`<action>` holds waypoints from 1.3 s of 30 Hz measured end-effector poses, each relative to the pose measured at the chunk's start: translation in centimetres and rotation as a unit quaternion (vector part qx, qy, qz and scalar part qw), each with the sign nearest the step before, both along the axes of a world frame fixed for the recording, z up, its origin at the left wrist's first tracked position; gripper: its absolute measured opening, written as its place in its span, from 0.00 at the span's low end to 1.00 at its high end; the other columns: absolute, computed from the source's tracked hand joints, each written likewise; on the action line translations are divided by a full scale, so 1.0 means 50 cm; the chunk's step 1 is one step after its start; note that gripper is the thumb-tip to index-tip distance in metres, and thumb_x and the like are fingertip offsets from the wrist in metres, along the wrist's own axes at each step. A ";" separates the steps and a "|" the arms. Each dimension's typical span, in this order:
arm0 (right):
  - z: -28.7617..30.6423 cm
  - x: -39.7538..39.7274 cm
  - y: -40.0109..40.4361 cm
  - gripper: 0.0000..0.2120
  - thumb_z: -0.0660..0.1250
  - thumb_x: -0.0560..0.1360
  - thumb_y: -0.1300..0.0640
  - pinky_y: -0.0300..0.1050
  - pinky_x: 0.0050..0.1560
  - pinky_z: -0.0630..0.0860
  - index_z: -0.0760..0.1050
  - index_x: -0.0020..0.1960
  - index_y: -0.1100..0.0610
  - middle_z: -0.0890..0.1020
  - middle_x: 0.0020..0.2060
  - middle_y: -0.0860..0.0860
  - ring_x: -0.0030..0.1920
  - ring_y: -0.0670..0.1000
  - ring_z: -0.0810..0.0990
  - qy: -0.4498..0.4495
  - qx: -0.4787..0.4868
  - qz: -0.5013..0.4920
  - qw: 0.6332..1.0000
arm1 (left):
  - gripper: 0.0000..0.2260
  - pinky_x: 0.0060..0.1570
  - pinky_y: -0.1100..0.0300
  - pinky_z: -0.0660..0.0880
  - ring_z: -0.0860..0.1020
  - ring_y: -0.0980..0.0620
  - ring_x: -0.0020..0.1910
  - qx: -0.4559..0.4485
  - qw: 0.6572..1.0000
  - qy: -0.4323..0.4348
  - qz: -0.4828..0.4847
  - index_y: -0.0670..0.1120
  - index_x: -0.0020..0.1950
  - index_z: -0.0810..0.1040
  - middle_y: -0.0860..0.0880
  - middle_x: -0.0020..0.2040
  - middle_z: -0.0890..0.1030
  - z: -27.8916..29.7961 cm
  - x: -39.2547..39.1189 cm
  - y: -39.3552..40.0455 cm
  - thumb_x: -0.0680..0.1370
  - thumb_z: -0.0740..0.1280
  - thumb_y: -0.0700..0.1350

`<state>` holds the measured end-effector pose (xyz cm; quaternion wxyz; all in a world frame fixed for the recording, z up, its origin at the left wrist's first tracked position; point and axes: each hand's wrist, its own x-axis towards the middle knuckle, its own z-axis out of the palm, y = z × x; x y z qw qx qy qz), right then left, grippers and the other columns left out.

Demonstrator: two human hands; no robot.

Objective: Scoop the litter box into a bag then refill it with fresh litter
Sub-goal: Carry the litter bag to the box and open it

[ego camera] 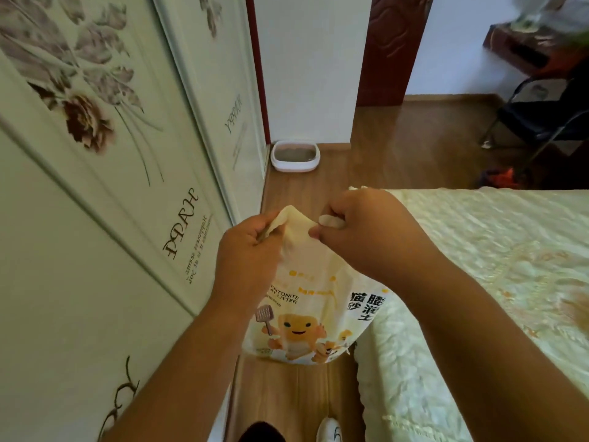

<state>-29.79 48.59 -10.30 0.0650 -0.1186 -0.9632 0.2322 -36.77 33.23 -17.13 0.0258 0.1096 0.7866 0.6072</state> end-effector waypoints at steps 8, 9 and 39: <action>0.000 -0.163 0.123 0.11 0.71 0.77 0.47 0.38 0.31 0.65 0.77 0.38 0.49 0.77 0.32 0.45 0.33 0.44 0.75 -0.005 -0.010 0.002 1.000 | 0.09 0.39 0.62 0.80 0.83 0.54 0.42 0.016 1.000 -0.019 0.000 0.58 0.55 0.86 0.55 0.41 0.86 -0.008 -0.163 0.120 0.82 0.68 0.47; -0.001 -0.187 0.137 0.12 0.71 0.77 0.47 0.37 0.31 0.64 0.76 0.37 0.49 0.76 0.31 0.44 0.33 0.44 0.74 -0.007 -0.013 -0.001 1.000 | 0.09 0.38 0.64 0.80 0.83 0.54 0.42 0.020 1.000 -0.023 -0.002 0.57 0.56 0.86 0.55 0.41 0.86 -0.011 -0.188 0.135 0.82 0.68 0.47; -0.038 -0.963 0.505 0.17 0.69 0.78 0.47 0.39 0.31 0.63 0.70 0.33 0.48 0.77 0.33 0.47 0.33 0.45 0.74 -0.014 -0.026 -0.043 0.999 | 0.09 0.42 0.62 0.80 0.82 0.59 0.43 -0.025 0.998 0.009 -0.050 0.58 0.56 0.86 0.58 0.43 0.86 -0.032 -0.993 0.518 0.82 0.68 0.47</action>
